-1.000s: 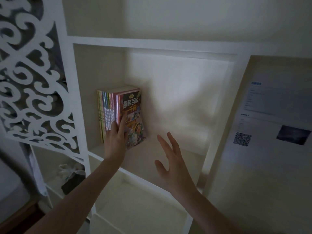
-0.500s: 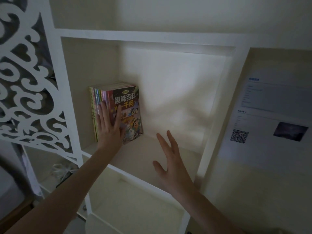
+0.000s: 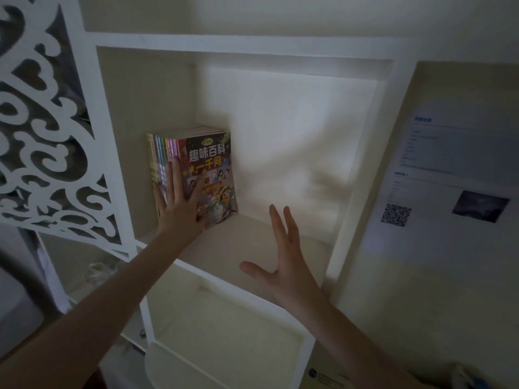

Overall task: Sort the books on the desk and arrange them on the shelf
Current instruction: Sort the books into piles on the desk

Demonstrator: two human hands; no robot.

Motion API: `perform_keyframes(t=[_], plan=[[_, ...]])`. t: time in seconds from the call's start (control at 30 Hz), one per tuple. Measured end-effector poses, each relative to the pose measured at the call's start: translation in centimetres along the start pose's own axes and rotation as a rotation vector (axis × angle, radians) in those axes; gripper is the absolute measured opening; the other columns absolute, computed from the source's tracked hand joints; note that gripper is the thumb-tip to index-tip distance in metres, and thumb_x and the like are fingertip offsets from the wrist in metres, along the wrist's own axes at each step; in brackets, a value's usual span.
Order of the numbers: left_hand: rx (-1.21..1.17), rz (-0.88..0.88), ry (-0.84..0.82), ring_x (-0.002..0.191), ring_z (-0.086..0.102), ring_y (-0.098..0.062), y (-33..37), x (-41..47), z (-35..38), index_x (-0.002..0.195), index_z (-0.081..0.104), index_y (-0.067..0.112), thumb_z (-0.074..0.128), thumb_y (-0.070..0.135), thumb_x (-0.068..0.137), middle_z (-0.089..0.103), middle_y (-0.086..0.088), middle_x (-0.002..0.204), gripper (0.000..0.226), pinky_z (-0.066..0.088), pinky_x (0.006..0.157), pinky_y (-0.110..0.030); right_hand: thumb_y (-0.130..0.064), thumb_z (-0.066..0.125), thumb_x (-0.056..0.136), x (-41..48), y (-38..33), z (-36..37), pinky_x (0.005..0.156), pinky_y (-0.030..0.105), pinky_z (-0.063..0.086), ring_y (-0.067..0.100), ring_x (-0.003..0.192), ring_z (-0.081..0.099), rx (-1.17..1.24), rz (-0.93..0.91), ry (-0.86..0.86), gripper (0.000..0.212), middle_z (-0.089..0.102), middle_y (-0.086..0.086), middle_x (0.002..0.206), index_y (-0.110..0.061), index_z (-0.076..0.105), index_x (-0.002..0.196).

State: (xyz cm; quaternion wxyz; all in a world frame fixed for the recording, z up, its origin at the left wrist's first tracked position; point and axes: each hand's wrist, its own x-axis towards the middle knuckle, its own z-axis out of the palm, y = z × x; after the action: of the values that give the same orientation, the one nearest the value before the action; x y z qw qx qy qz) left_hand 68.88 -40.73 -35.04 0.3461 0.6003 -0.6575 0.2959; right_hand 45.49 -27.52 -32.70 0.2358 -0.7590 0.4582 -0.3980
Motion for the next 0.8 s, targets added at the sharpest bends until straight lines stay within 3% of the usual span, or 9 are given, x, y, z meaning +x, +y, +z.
perform_keyframes(t=[0.07, 0.13, 0.23, 0.37, 0.5, 0.6, 0.67, 0.73, 0.8], plan=[[-0.065, -0.027, 0.009, 0.143, -0.002, -0.045, 0.7, -0.3, -0.6, 0.150, 0.021, 0.027, 0.070, 0.048, 0.077, 0.004, -0.030, 0.154, 0.091, 0.013, 0.107, -0.070, -0.033, 0.072, 0.085, -1.0, -0.1, -0.3, 0.086, -0.013, 0.018, -0.022, 0.126, 0.000, 0.010, 0.015, -0.048, 0.099, -0.024, -0.019, 0.156, -0.042, -0.004, 0.148], [-0.106, -0.034, 0.051, 0.141, 0.007, -0.050, 1.7, -1.2, -1.6, 0.149, 0.027, 0.024, 0.057, 0.055, 0.083, 0.009, -0.033, 0.153, 0.079, 0.012, 0.110, -0.067, -0.033, 0.070, 0.087, -2.4, -0.1, -0.8, 0.106, 0.007, 0.028, -0.014, 0.136, 0.007, 0.032, 0.012, -0.095, 0.094, -0.024, -0.024, 0.155, -0.039, 0.001, 0.152], [-0.199, 0.014, 0.078, 0.143, 0.005, -0.048, 3.7, -3.6, -4.0, 0.150, 0.023, 0.022, 0.058, 0.045, 0.088, 0.008, -0.033, 0.153, 0.074, 0.015, 0.111, -0.065, -0.029, 0.067, 0.090, -5.0, -0.1, -2.4, 0.114, 0.033, 0.033, 0.005, 0.145, 0.020, 0.049, -0.018, -0.157, 0.082, -0.015, -0.023, 0.158, -0.038, 0.013, 0.151], [-0.532, 0.031, 0.038, 0.143, 0.012, -0.032, 8.8, -8.1, -9.6, 0.137, 0.043, 0.009, 0.055, 0.026, 0.089, 0.014, -0.018, 0.151, 0.053, 0.024, 0.113, -0.053, -0.016, 0.065, 0.092, -9.5, 0.3, -5.7, 0.107, 0.026, 0.042, 0.002, 0.130, 0.046, 0.153, -0.020, -0.208, 0.064, 0.028, -0.010, 0.156, -0.044, 0.030, 0.137], [-0.818, 0.155, -0.002, 0.131, 0.029, -0.002, 15.4, -16.1, -14.6, 0.109, 0.053, 0.012, 0.049, 0.014, 0.089, 0.042, -0.001, 0.123, 0.020, 0.027, 0.109, -0.021, -0.008, 0.062, 0.093, -14.8, 2.8, -9.1, 0.099, 0.023, 0.048, 0.005, 0.115, 0.059, 0.181, 0.076, -0.095, 0.038, 0.055, -0.009, 0.136, -0.026, 0.057, 0.127], [-0.965, 0.433, -0.270, 0.116, 0.047, -0.001, 19.8, -22.7, -15.2, 0.104, 0.054, 0.022, 0.042, 0.018, 0.093, 0.050, 0.001, 0.117, 0.017, 0.037, 0.097, -0.014, -0.008, 0.059, 0.095, -19.2, 7.0, -10.1, 0.085, 0.014, 0.049, 0.003, 0.101, 0.063, 0.168, 0.305, 0.066, 0.027, 0.066, -0.012, 0.116, -0.027, 0.065, 0.113], [-0.932, 0.513, -0.542, 0.106, 0.055, -0.001, 22.4, -26.4, -13.1, 0.104, 0.055, 0.030, 0.044, 0.018, 0.089, 0.053, 0.011, 0.119, 0.023, 0.045, 0.088, -0.014, -0.016, 0.059, 0.096, -22.2, 10.8, -9.5, 0.080, 0.010, 0.048, 0.004, 0.104, 0.061, 0.139, 0.553, 0.047, 0.023, 0.063, -0.010, 0.115, -0.032, 0.062, 0.112], [-0.858, 0.374, -0.831, 0.109, 0.054, -0.001, 24.6, -29.5, -9.8, 0.110, 0.052, 0.038, 0.048, 0.020, 0.083, 0.047, 0.017, 0.125, 0.033, 0.047, 0.091, -0.018, -0.021, 0.059, 0.096, -24.9, 14.0, -8.3, 0.085, 0.007, 0.046, 0.009, 0.115, 0.055, 0.154, 0.711, -0.032, 0.029, 0.057, -0.008, 0.119, -0.027, 0.053, 0.123], [-0.725, 0.134, -1.114, 0.126, 0.044, -0.008, 25.8, -31.6, -6.3, 0.131, 0.042, 0.034, 0.050, 0.024, 0.092, 0.036, 0.009, 0.140, 0.042, 0.036, 0.106, -0.023, -0.021, 0.058, 0.096, -26.9, 15.8, -7.1, 0.089, 0.000, 0.037, -0.001, 0.113, 0.045, 0.171, 0.806, -0.132, 0.034, 0.047, -0.021, 0.118, -0.028, 0.041, 0.124]])
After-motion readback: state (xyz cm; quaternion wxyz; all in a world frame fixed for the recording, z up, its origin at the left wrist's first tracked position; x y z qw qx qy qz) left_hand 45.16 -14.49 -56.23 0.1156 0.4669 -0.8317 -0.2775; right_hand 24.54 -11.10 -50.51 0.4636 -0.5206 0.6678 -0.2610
